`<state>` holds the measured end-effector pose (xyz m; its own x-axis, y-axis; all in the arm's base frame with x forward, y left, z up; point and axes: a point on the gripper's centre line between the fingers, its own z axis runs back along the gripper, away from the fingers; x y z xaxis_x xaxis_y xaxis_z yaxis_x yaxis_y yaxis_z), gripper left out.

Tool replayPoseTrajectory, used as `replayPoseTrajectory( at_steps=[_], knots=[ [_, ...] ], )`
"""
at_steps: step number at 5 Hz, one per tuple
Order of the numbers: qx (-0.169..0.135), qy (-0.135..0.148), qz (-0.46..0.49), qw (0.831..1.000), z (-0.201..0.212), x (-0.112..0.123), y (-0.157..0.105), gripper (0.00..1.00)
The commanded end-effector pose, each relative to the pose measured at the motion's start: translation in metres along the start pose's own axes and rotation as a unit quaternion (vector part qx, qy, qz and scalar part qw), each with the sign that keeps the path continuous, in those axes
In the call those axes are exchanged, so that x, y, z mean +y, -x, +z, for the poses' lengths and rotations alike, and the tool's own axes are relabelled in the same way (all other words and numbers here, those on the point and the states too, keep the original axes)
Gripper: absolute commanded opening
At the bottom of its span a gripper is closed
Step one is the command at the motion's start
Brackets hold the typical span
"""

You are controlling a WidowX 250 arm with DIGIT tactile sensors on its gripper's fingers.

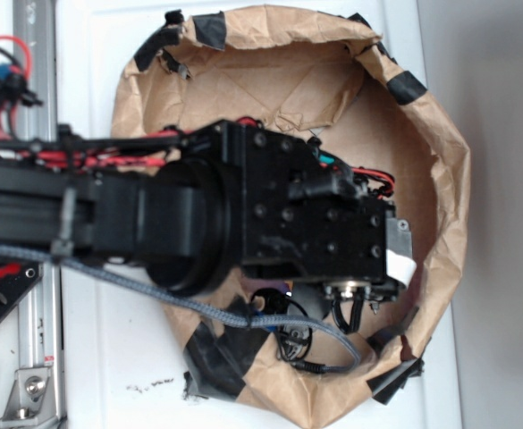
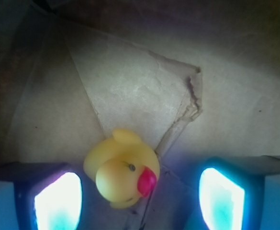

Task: Grab the yellow duck.

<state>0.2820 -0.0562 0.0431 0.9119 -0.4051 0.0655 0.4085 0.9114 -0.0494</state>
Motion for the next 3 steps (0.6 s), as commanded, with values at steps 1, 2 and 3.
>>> replayPoseTrajectory(
  at_steps=[1,2,3],
  knots=[
    [-0.012,-0.017,0.011,1.000,0.002,0.007,-0.011,1.00],
    [-0.001,-0.015,0.012,1.000,-0.006,0.010,-0.012,1.00],
    [0.035,-0.019,0.022,0.999,-0.040,0.008,-0.009,1.00]
  ],
)
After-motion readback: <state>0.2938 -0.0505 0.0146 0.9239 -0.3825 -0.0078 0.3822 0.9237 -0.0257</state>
